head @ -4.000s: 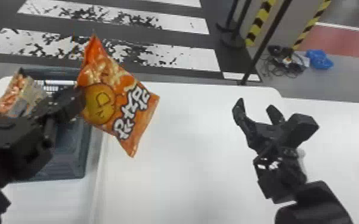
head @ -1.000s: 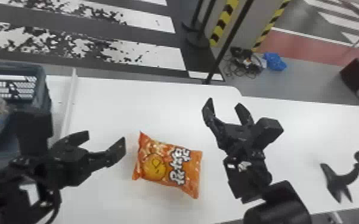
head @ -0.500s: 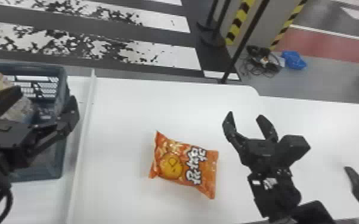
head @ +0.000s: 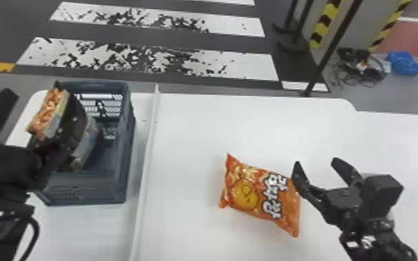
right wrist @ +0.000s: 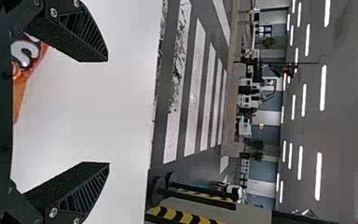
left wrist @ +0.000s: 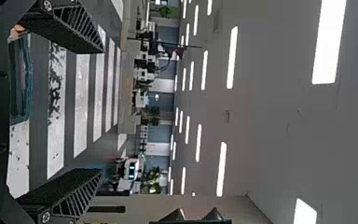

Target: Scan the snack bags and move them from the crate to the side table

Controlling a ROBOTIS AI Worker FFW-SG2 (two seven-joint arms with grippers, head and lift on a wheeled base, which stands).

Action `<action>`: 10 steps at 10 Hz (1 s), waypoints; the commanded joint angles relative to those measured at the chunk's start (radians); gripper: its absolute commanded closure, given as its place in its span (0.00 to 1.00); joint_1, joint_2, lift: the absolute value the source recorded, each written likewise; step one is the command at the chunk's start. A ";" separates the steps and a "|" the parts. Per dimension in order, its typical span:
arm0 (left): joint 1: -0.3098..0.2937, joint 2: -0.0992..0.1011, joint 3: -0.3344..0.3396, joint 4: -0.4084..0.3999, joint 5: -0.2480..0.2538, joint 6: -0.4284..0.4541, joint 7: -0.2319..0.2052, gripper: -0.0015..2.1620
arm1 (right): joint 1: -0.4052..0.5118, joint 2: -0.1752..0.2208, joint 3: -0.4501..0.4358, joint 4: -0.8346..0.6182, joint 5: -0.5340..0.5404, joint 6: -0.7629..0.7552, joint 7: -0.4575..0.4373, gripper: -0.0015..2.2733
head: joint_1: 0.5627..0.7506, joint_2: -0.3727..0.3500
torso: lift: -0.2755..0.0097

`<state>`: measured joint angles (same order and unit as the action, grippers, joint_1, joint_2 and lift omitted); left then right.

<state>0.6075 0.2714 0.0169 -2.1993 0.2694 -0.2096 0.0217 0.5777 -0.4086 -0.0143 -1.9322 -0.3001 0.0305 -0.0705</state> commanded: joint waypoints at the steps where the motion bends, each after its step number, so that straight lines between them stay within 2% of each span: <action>1: 0.003 0.000 0.014 0.018 0.030 0.025 -0.006 0.04 | 0.051 0.001 0.005 -0.045 0.045 0.024 0.000 0.06 | 0.70 0.39 | 0.66; 3: 0.003 0.000 0.032 0.024 0.057 0.068 -0.016 0.04 | 0.114 -0.009 0.013 -0.106 0.099 0.144 0.087 0.07 | 0.70 0.45 | 0.66; 5: 0.005 -0.003 0.041 0.036 0.076 0.080 -0.026 0.04 | 0.156 -0.025 0.059 -0.188 0.131 0.251 0.127 0.07 | 0.70 0.51 | 0.66; 7: 0.005 -0.009 0.043 0.039 0.083 0.102 -0.042 0.04 | 0.152 -0.030 0.172 -0.221 0.280 0.285 0.113 0.07 | 0.70 0.62 | 0.66; 8: 0.005 -0.008 0.043 0.039 0.091 0.105 -0.049 0.04 | 0.151 -0.032 0.189 -0.212 0.309 0.276 0.103 0.07 | 0.70 0.66 | 0.66; 10: 0.005 -0.008 0.054 0.044 0.111 0.105 -0.062 0.04 | 0.154 -0.064 0.243 -0.162 0.391 0.171 0.015 0.07 | 0.70 0.68 | 0.66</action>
<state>0.6121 0.2637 0.0689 -2.1563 0.3763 -0.1051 -0.0409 0.7310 -0.4617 0.2111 -2.1100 0.0643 0.2363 -0.0524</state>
